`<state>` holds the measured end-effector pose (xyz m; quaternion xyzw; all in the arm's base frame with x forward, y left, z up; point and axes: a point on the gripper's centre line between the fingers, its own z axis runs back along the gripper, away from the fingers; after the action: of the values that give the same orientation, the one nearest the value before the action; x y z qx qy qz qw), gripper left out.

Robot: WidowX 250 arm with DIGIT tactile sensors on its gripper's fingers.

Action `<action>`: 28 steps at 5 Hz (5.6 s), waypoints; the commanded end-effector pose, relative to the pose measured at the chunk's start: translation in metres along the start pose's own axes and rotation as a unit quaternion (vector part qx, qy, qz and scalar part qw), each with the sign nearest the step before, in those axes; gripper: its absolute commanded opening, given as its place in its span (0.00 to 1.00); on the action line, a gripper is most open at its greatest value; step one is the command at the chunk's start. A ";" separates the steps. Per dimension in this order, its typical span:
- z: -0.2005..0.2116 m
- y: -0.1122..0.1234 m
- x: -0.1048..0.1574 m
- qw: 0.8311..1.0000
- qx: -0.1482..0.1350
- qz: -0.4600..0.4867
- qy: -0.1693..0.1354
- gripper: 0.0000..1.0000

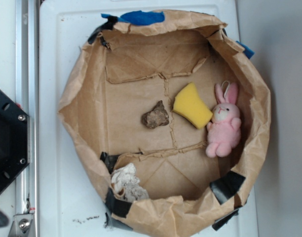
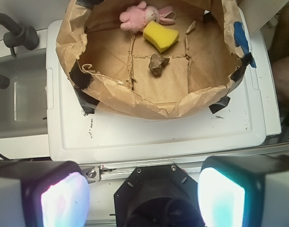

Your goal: Grab the pink bunny.

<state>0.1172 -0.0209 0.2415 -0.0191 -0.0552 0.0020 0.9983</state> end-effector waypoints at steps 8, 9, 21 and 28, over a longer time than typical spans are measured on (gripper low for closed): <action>-0.039 0.005 0.096 0.940 -0.075 0.321 -0.087 1.00; -0.047 0.007 0.097 0.929 -0.095 0.349 -0.076 1.00; -0.144 0.002 0.122 0.875 -0.145 0.446 -0.120 1.00; -0.184 0.020 0.180 0.855 -0.158 0.490 -0.068 1.00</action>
<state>0.3130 -0.0120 0.0667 -0.1929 -0.0824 0.4917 0.8451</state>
